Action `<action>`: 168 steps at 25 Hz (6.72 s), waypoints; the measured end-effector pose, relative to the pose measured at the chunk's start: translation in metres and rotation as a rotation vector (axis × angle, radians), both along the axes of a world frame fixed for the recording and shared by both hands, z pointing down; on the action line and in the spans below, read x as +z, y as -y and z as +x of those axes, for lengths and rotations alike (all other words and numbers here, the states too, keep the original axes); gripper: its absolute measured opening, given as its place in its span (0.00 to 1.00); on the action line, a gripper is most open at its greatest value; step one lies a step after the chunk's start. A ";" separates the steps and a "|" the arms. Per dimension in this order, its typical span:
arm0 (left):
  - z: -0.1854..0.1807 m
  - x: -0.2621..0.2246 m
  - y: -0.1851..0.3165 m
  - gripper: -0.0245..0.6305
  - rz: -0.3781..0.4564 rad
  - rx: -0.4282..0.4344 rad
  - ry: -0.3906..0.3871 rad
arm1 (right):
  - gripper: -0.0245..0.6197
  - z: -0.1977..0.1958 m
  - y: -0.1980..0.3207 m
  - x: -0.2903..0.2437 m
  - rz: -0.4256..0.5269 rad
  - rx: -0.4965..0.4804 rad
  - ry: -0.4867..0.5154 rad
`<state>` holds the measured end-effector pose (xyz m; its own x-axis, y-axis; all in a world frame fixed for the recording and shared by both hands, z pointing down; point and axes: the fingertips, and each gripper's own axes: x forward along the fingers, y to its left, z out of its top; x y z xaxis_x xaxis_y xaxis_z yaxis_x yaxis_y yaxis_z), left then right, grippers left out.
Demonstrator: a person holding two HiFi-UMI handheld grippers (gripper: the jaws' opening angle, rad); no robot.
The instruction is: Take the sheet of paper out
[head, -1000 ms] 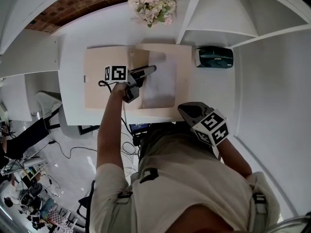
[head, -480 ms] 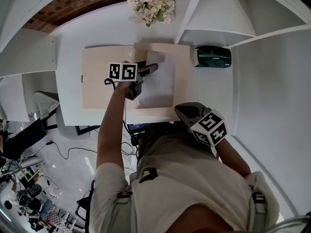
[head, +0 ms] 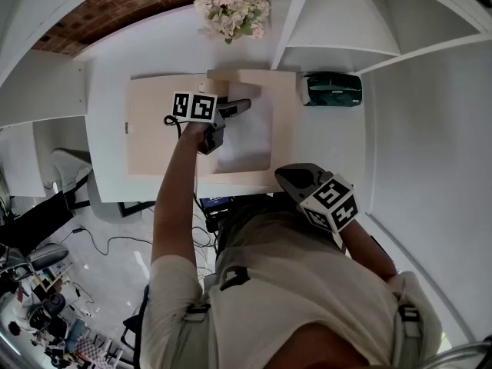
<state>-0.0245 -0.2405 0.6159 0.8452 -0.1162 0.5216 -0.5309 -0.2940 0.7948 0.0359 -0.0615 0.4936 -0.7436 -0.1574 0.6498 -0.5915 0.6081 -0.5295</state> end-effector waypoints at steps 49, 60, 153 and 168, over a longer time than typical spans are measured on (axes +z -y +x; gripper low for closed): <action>-0.023 0.015 0.002 0.06 0.081 -0.017 0.237 | 0.07 -0.013 -0.007 -0.020 0.025 -0.018 0.022; -0.045 0.001 0.005 0.06 0.127 -0.050 0.264 | 0.07 -0.017 -0.009 -0.019 0.070 -0.051 -0.001; -0.219 -0.105 -0.029 0.06 0.447 -0.453 0.415 | 0.07 -0.064 -0.030 -0.036 0.160 -0.159 -0.042; -0.254 -0.160 -0.077 0.06 0.581 -0.533 0.479 | 0.07 -0.074 -0.031 -0.039 0.203 -0.190 -0.036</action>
<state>-0.2783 -0.1633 0.4564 0.3134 -0.7811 0.5400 -0.9449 -0.1998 0.2593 -0.0382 -0.0303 0.4541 -0.7490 -0.1468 0.6461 -0.4731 0.8012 -0.3664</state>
